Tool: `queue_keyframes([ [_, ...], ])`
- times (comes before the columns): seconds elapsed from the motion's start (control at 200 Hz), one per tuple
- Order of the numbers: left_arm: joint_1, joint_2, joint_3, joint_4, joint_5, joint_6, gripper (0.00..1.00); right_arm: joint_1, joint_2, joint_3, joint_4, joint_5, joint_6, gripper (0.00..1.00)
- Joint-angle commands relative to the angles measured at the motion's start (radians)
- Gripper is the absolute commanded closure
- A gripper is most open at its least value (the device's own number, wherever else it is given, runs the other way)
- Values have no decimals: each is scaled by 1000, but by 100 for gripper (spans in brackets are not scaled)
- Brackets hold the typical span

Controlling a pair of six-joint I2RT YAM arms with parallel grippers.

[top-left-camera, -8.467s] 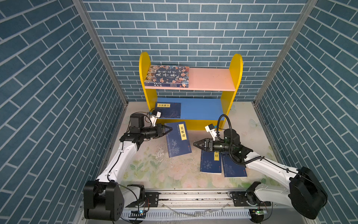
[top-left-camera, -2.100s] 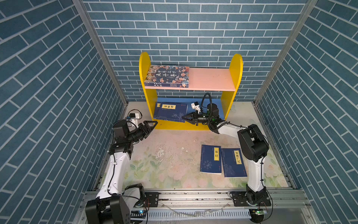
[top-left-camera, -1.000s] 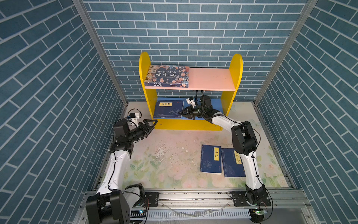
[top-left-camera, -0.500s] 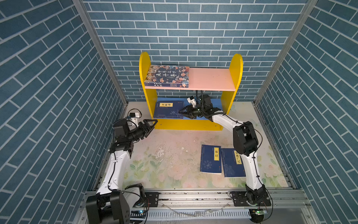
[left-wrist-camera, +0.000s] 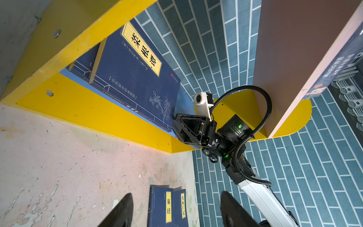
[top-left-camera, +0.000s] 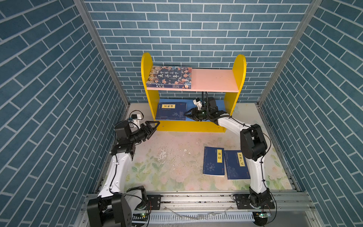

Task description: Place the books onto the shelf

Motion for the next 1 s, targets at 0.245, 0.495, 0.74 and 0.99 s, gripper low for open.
queue_keyframes([
  [0.245, 0, -13, -17, 19, -1, 8, 28, 4, -20, -9, 54, 0, 27, 68],
  [0.495, 0, -11, -16, 19, -4, 13, 28, 9, -4, 21, 49, -1, 29, 78],
  [0.74, 0, 35, 80, -111, -52, 248, 30, 12, 9, 44, 40, -6, 32, 83],
  [0.99, 0, 120, 67, -8, -94, 358, 32, 13, 19, 51, 38, -6, 35, 83],
])
